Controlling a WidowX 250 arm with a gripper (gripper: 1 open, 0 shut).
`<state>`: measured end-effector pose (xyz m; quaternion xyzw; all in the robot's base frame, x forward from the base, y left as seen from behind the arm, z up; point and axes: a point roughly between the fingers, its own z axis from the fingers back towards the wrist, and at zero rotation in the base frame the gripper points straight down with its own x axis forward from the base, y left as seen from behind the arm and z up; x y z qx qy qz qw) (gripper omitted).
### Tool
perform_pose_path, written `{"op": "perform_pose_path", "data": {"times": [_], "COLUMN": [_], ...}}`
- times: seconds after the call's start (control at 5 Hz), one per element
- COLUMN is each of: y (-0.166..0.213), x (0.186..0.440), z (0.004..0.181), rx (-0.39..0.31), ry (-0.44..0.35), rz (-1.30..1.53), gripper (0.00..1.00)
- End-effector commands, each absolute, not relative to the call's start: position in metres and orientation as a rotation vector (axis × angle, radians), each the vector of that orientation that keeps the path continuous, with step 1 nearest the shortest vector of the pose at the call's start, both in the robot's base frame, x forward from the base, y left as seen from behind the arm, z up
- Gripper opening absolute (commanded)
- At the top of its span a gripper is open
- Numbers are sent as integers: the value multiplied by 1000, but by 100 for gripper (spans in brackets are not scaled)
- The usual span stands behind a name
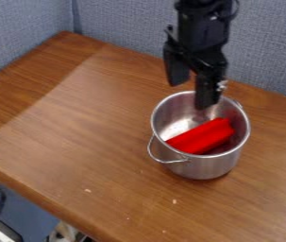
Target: Put the red object in the metal pot
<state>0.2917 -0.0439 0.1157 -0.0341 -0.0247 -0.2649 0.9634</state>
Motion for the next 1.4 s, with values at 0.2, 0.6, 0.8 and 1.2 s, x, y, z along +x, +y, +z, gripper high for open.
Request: {"op": "perform_pose_path", "data": {"times": [0.2, 0.6, 0.8, 1.2], "y": [29, 45, 49, 59], "x": [324, 323, 323, 324], "z": [115, 116, 109, 97], "rx": [-63, -17, -8, 13], "ry": [-78, -48, -41, -38], "rz": [-482, -456, -411, -524], "gripper": [100, 100, 100, 100]}}
